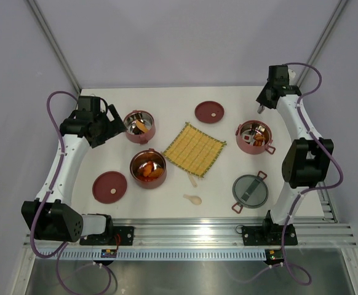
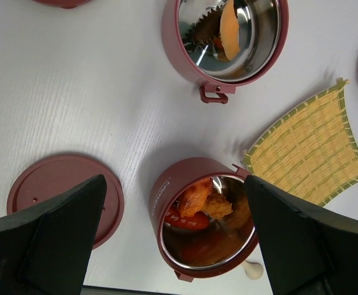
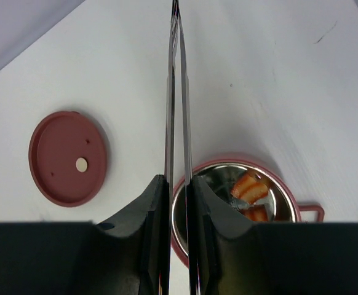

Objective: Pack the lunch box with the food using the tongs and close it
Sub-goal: Place the clamp at the center of the board.

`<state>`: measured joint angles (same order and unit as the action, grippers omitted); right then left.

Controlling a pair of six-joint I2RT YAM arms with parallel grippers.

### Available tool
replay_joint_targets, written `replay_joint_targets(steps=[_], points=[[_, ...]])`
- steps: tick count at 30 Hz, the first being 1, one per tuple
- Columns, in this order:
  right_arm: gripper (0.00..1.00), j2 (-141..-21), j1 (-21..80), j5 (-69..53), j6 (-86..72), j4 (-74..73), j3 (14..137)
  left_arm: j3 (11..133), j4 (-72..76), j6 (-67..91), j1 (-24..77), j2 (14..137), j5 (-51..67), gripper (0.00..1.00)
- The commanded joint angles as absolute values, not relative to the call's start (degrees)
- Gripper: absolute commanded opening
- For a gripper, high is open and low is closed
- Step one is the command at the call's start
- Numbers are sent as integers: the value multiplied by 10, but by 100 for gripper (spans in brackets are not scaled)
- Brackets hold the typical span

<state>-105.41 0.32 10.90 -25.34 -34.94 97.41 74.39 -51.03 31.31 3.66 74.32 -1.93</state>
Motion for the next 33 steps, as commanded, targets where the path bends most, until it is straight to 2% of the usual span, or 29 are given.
replay_joint_targets(steps=[1,11,14,21,24,29,33], points=[[15,-1112,4,124,-290,-343,1047,745,-493,306,33,731,-13,99],[17,-1301,49,192,-280,-393,1262,761,-504,304,33,744,-31,99],[18,-1345,54,197,-285,-403,1292,766,-511,303,33,745,-39,99],[22,-1348,67,176,-301,-365,1217,770,-514,302,33,752,-43,99],[27,-1350,72,160,-292,-353,1190,766,-510,304,33,757,-36,99],[59,-1344,72,120,-285,-334,1153,761,-509,308,33,757,-33,99],[76,-1330,72,93,-283,-323,1143,762,-511,307,33,751,-35,99]])
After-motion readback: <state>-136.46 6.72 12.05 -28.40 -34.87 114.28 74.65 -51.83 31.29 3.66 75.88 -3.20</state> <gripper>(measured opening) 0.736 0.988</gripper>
